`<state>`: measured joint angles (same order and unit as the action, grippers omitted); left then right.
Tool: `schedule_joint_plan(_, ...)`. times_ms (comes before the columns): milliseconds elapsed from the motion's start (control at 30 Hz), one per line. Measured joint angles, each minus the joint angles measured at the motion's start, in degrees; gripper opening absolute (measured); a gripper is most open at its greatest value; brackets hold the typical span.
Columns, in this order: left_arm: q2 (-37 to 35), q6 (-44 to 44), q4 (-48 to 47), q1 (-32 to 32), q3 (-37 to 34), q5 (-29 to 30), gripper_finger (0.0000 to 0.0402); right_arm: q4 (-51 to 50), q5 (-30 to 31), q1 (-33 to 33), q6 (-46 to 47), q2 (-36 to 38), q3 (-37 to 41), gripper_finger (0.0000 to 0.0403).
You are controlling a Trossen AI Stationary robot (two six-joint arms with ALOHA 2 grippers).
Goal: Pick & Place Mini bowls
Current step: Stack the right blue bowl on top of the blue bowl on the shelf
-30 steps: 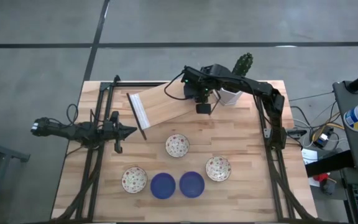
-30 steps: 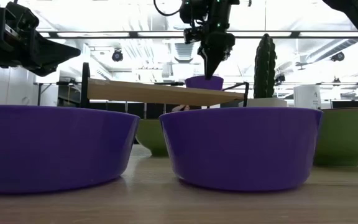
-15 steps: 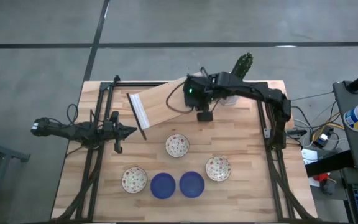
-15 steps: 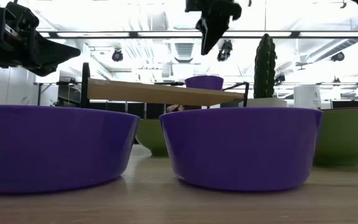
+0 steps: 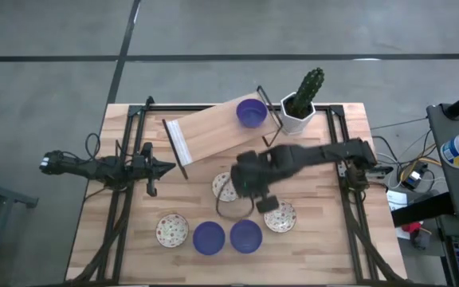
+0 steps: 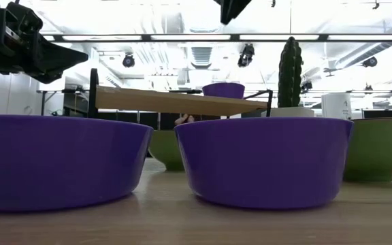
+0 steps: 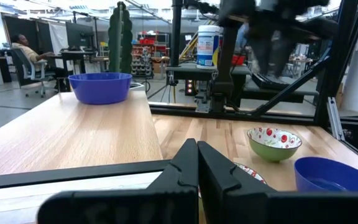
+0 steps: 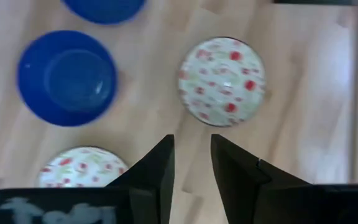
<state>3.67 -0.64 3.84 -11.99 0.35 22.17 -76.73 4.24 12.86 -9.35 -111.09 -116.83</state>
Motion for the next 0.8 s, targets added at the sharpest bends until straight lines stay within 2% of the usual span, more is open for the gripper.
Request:
schedule_joint_plan(200,0.01,0.0,0.0,0.0,0.0,0.0,0.0,1.37,0.19,6.85,3.78,-3.34,0.13,0.0091)
schedule_joint_plan(433,0.02,0.0,0.0,0.0,0.0,0.02,0.0,4.52,0.25,11.94,6.81,-5.28,1.01,0.0081)
schedule_joint_plan(800,0.02,0.0,0.0,0.0,-0.01,0.02,0.0,15.8,0.19,17.47,11.08,-5.57,9.92,0.0082)
